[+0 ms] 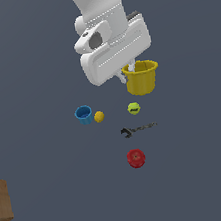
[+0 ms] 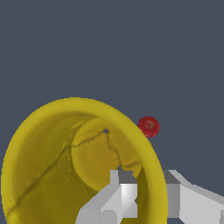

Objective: Pick up a designated object from a clutter of objects.

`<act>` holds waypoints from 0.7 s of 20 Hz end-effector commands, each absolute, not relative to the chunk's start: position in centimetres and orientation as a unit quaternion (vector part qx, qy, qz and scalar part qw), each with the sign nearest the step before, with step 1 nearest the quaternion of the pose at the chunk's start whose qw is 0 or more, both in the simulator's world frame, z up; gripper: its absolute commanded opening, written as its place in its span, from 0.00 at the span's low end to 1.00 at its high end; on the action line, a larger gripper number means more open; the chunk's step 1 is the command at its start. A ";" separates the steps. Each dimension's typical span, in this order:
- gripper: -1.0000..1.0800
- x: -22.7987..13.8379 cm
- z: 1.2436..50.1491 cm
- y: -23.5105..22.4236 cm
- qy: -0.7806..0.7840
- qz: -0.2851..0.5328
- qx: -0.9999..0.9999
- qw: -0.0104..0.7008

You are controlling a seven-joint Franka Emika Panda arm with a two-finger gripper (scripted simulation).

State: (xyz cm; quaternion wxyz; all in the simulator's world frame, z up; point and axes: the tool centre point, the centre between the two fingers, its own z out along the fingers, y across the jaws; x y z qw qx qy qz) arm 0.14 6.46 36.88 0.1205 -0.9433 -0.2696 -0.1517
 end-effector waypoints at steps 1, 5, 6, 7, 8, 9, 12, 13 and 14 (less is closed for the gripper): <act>0.00 -0.1 39.3 7.4 -0.269 -0.153 -0.943 0.120; 0.00 -0.3 42.4 8.7 -0.269 -0.153 -0.943 0.120; 0.00 -0.3 43.1 9.0 -0.268 -0.153 -0.944 0.120; 0.00 -0.4 43.8 9.2 -0.268 -0.153 -0.944 0.119; 0.00 -0.4 44.4 9.5 -0.268 -0.153 -0.944 0.119; 0.00 -0.4 44.9 9.7 -0.268 -0.153 -0.944 0.119; 0.00 -0.4 46.1 10.2 -0.267 -0.153 -0.944 0.120; 0.00 -0.4 46.5 10.3 -0.267 -0.154 -0.944 0.120; 0.00 -0.4 46.7 10.4 -0.267 -0.154 -0.944 0.120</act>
